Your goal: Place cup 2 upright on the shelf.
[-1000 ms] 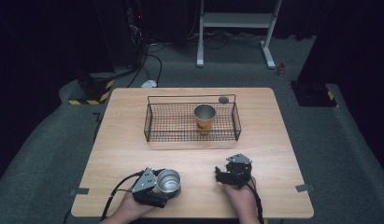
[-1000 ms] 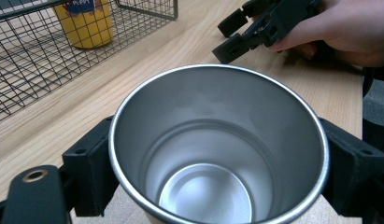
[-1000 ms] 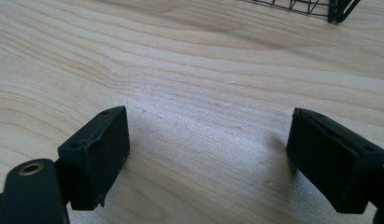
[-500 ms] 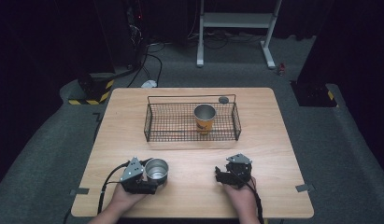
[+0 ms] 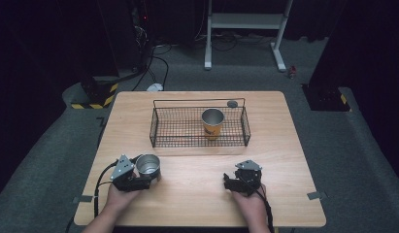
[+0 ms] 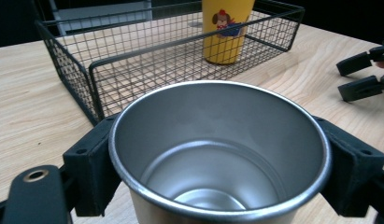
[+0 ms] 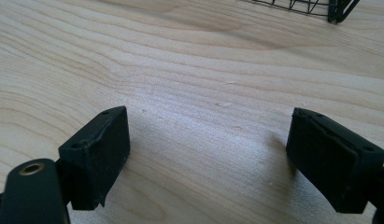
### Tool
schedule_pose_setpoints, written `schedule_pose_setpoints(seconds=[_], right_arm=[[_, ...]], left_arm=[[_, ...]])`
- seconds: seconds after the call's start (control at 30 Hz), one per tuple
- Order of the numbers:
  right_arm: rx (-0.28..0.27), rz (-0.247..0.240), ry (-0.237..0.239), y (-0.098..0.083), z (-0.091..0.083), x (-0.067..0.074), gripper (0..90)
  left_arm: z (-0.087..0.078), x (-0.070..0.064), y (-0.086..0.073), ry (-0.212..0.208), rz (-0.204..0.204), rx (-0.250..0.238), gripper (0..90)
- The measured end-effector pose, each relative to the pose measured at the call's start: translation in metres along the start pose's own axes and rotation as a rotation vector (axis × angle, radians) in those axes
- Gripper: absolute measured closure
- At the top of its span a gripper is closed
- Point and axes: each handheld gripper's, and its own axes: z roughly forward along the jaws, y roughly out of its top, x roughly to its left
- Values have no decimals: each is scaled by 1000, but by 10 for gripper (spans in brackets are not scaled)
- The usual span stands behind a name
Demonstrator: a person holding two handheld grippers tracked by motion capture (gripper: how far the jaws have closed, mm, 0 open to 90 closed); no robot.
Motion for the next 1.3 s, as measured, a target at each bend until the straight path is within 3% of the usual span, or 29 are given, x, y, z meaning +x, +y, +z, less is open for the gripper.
schedule_pose_setpoints(seconds=[0.03,0.4,0.63,1.1,1.3], right_arm=[[0,-1,-1,0,0,0,136],[1,3,0,0,0,0,136],[0,0,0,0,0,0,136],[2,-10,4,0,0,0,137],[3,-17,10,0,0,-1,135]], left_arm=[[0,1,0,6,12,2,148],[-4,7,1,31,-18,-11,149],[-9,9,6,24,-32,8,149],[-4,-1,10,20,-57,48,149],[-1,-7,16,37,-42,54,149]])
